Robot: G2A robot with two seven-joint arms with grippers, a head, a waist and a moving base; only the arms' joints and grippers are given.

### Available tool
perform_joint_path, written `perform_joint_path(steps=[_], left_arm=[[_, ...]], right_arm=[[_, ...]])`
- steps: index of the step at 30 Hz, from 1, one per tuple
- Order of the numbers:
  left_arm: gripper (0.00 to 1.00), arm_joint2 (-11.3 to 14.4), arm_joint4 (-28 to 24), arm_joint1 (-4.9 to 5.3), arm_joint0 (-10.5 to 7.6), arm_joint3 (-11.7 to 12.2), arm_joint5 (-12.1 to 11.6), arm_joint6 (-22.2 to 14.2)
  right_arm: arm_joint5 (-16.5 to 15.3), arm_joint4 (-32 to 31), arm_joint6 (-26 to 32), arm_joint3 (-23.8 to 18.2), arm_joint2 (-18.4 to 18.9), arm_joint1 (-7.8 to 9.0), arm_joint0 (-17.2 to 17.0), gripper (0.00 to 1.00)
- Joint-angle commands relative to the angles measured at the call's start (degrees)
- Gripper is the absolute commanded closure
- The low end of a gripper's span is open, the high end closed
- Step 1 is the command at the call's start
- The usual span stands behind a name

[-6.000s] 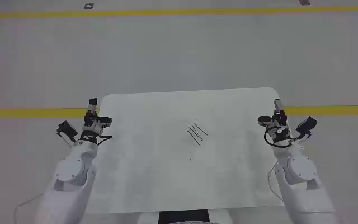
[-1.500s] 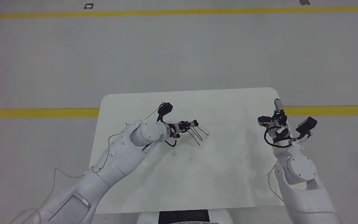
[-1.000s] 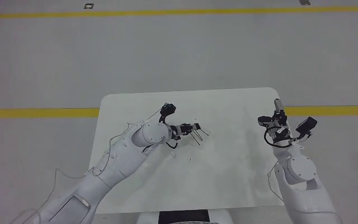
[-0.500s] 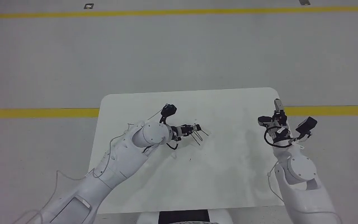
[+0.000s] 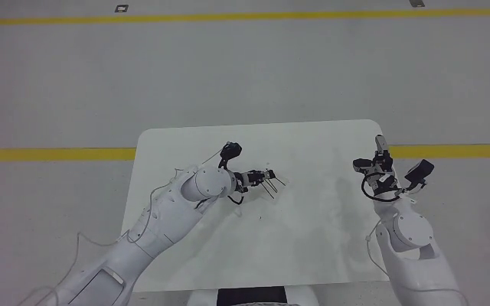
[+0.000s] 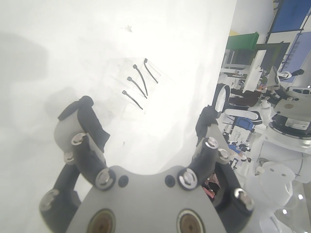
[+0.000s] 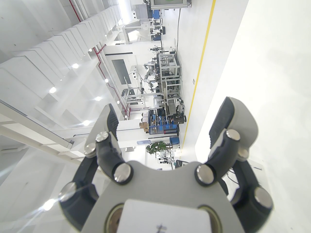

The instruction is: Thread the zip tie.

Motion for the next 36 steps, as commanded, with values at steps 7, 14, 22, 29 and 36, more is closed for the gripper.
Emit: perform_joint_path(steps=[7,14,22,29,36], left_arm=[[0.0,-0.3,13.9,1.84,-1.9,-3.5,-5.2,-3.4],[0.0,1.4,23.5,2.74,-5.44,-4.7,-12.5,-10.7],[0.0,3.7,29.5,2.63,-9.05,-4.2,-18.0,-13.7],[0.0,4.6,30.6,2.45,-9.3,-3.9,-18.4,-13.6],[0.0,8.0,36.3,2.48,-10.67,-4.2,-26.1,-17.5]], right_arm=[[0.0,0.0,0.0,0.0,0.0,0.0,0.0,0.0],[0.0,0.0,0.0,0.0,0.0,0.0,0.0,0.0],[0.0,0.0,0.0,0.0,0.0,0.0,0.0,0.0],[0.0,0.0,0.0,0.0,0.0,0.0,0.0,0.0],[0.0,0.0,0.0,0.0,0.0,0.0,0.0,0.0]])
